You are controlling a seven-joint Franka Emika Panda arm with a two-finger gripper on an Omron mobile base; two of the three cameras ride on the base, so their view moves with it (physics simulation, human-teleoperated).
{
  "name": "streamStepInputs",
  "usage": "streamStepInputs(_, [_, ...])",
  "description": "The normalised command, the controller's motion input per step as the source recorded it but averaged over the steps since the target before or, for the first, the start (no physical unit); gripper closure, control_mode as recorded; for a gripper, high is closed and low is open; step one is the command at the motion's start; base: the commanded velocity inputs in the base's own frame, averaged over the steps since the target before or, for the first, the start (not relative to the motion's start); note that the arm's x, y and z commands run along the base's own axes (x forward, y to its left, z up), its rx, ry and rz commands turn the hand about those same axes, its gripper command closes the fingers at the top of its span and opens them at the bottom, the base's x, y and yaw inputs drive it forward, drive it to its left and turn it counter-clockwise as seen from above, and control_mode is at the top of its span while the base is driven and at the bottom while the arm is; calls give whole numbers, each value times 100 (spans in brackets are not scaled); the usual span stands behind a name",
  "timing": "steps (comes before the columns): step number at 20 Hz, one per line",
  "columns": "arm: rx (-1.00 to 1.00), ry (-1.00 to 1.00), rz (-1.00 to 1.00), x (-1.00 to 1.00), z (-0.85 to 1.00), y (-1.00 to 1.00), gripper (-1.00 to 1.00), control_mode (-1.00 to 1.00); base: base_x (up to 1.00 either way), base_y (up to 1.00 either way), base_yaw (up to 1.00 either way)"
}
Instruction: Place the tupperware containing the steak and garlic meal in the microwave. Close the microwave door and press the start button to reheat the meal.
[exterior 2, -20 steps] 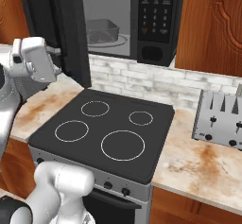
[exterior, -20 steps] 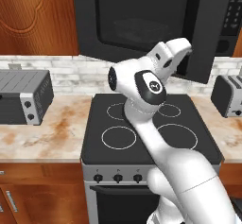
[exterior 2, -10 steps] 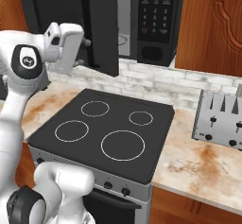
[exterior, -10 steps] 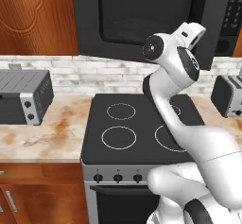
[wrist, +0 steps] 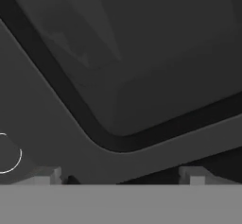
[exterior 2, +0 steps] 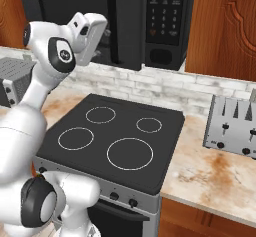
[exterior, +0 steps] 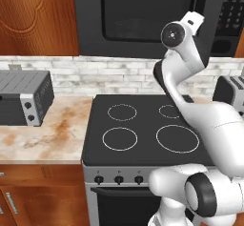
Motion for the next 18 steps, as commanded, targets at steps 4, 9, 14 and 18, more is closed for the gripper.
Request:
streamStepInputs(4, [-1, 0, 5, 84, 6, 0, -100, -100, 0, 0, 0])
streamStepInputs(9, [0, 2, 5, 92, 8, 0, -100, -100, 0, 0, 0])
streamStepInputs(14, [0, 13, 10, 89, 24, 2, -100, -100, 0, 0, 0])
streamStepInputs(18, [-2, 8, 13, 61, 9, 13, -100, -100, 0, 0, 0])
